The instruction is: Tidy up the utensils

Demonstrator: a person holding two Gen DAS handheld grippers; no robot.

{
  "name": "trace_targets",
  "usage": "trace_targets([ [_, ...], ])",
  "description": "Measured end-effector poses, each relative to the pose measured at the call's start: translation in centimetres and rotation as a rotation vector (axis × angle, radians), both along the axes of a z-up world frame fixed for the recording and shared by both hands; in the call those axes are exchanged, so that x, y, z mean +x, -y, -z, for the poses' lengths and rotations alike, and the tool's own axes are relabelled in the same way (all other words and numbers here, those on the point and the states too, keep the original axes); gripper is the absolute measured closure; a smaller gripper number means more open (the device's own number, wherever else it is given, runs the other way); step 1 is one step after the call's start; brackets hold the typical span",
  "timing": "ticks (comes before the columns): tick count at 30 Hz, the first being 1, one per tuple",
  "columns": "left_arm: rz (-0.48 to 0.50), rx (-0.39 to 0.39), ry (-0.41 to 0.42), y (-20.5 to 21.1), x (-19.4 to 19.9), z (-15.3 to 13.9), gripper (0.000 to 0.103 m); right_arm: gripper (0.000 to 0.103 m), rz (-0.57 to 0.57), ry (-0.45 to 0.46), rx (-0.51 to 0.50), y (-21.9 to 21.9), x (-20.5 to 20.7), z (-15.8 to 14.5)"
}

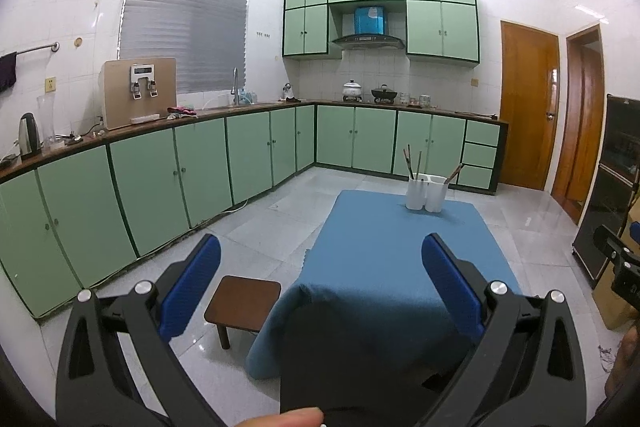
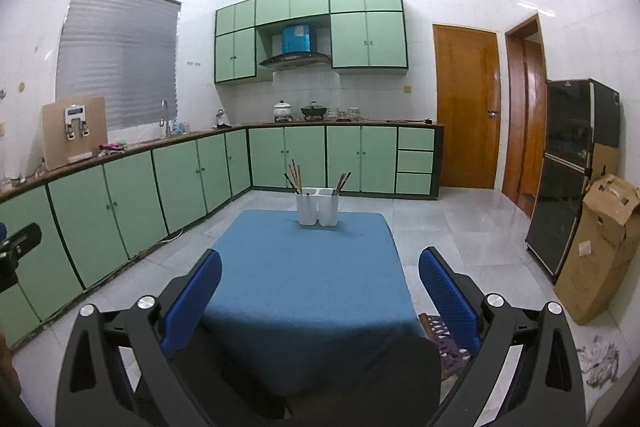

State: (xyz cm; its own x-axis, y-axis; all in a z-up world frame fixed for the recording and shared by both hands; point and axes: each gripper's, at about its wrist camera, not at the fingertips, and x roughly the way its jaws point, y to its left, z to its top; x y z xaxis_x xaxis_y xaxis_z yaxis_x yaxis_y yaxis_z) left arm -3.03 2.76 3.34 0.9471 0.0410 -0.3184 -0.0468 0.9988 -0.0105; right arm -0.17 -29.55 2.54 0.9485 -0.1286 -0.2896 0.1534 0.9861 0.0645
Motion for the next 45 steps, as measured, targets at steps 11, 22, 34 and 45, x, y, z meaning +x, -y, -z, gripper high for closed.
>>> trace_targets([
  [11,-0.011,-0.012,0.014,-0.1,-0.3,-0.1,0.005,0.006,-0.010,-0.003,0.000,-0.4,-0.1,0.4],
  [22,-0.009,-0.013,0.008,-0.1,-0.2,0.2,0.005,0.006,-0.009,-0.004,0.007,0.2,-0.3,0.5],
  [34,-0.011,-0.020,0.008,-0.2,0.0,0.3,0.005,0.006,-0.016,-0.012,0.001,-0.1,-0.2,0.7],
  [45,-0.015,-0.019,0.008,0.2,-0.1,0.9,0.005,0.006,-0.008,-0.011,0.005,-0.1,-0.3,0.9],
])
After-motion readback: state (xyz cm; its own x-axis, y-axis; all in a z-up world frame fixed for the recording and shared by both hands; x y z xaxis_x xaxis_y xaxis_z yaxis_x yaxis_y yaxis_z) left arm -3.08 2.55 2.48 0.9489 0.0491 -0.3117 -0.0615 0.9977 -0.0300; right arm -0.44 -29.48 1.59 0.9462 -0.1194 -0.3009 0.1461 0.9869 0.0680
